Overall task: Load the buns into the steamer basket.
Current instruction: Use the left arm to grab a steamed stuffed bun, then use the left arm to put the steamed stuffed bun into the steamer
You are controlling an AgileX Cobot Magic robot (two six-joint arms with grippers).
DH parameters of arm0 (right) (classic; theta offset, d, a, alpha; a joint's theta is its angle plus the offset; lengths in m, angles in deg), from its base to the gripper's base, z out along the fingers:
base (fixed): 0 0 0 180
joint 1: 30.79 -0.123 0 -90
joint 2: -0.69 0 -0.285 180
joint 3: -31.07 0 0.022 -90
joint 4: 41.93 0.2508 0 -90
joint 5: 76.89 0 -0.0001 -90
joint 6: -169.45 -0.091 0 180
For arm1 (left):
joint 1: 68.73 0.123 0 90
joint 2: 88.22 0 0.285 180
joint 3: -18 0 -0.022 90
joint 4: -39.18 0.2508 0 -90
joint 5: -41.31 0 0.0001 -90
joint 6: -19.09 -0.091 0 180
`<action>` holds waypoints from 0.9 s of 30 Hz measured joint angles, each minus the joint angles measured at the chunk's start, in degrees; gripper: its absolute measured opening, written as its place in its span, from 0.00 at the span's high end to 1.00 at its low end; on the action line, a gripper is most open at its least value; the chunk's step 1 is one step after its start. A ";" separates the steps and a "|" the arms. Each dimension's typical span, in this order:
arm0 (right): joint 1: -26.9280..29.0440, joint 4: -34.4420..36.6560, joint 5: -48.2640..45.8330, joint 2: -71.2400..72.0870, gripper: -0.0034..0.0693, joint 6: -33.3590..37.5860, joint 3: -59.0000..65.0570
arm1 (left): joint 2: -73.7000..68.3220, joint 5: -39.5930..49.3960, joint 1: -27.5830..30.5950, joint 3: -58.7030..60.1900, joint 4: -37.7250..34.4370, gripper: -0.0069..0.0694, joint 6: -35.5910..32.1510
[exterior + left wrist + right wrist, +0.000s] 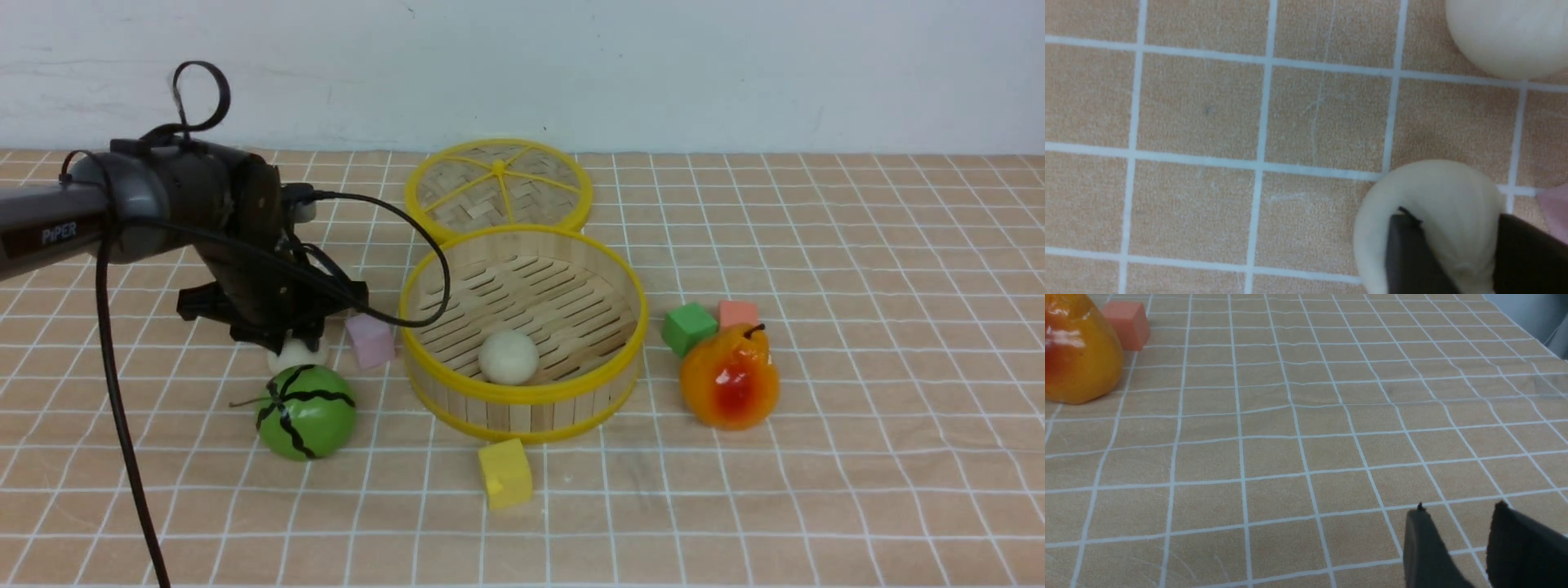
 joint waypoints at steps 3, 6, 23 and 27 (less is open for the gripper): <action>0.00 0.00 0.00 0.00 0.62 0.00 0.00 | 0.24 0.94 0.00 -0.75 0.00 0.84 -0.05; 0.00 0.00 0.00 0.00 0.62 0.00 0.00 | 1.34 3.45 0.00 -1.93 0.06 0.91 -0.11; 0.00 0.00 0.00 0.00 0.62 0.00 0.00 | 3.40 2.20 -11.16 -10.67 -16.54 0.89 -11.28; 0.00 0.00 0.00 0.00 0.62 0.00 0.00 | -0.92 -0.17 -11.52 -10.67 -16.07 0.80 -10.33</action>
